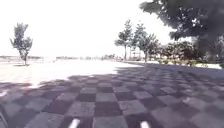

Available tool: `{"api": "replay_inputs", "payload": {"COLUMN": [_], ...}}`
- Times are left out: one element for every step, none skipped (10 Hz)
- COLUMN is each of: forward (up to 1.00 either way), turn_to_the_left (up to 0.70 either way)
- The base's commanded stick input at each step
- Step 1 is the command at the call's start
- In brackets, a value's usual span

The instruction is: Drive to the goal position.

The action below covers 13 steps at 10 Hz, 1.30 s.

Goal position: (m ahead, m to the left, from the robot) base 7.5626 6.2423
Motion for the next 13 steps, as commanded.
{"api": "replay_inputs", "payload": {"forward": [0.85, 0.85, 0.85, 0.85, 0.85, 0.85, 0.85, 0.85, 0.85, 0.85, 0.85, 0.85, 0.85], "turn_to_the_left": [0.0, 0.0, 0.0, 0.0, 0.0, 0.0, 0.0, 0.0, 0.26, 0.17, 0.06, 0.0, 0.0]}}
